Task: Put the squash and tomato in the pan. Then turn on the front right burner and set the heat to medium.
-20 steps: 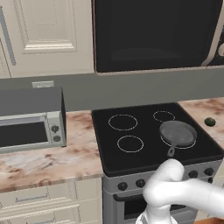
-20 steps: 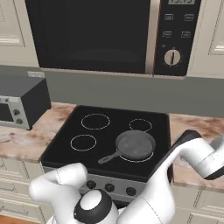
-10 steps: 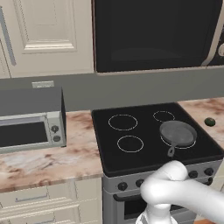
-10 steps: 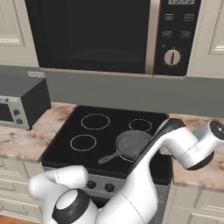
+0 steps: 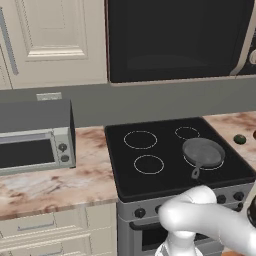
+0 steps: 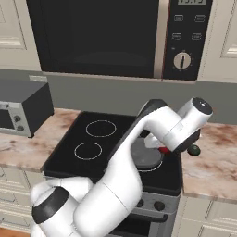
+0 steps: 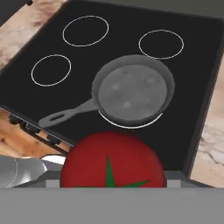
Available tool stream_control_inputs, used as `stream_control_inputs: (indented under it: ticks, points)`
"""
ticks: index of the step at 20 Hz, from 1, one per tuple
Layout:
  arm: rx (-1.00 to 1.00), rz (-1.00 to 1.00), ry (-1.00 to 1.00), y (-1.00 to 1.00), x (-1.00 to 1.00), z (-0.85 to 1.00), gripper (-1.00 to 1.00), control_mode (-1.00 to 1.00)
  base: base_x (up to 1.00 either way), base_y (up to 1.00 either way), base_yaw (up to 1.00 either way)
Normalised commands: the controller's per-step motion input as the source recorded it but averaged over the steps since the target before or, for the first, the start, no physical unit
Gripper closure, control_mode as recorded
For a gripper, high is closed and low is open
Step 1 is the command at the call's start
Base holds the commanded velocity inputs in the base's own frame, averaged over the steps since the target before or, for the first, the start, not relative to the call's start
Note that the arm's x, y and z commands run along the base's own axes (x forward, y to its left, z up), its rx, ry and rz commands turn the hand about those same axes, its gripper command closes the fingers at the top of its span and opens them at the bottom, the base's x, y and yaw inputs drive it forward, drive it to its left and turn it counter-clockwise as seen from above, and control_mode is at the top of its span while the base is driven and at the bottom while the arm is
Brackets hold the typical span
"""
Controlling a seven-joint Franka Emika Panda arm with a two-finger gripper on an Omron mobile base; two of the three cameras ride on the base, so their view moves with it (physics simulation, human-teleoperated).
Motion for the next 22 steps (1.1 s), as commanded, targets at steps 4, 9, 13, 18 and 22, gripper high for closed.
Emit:
stream_control_inputs:
  ticks: [4, 9, 13, 18, 22]
  points:
    - [-0.18, 0.00, 0.11, 1.00, 0.15, 0.00, 1.00, -1.00, 0.00, 0.00, 0.00]
    - [-0.14, 0.00, 0.02, 0.93, 0.15, -0.07, 1.00, -1.00, 0.00, 0.00, 0.00]
    - [-0.03, 0.00, -0.01, 0.53, 0.17, -0.01, 1.00, -1.00, 0.00, 0.00, 0.00]
    - [-0.04, -0.10, 0.00, 0.06, 0.36, -0.14, 1.00, -1.00, 0.00, 0.00, 0.00]
    - [0.00, -0.19, 0.08, 0.00, 0.39, -0.22, 1.00, -1.00, 0.00, 0.00, 0.00]
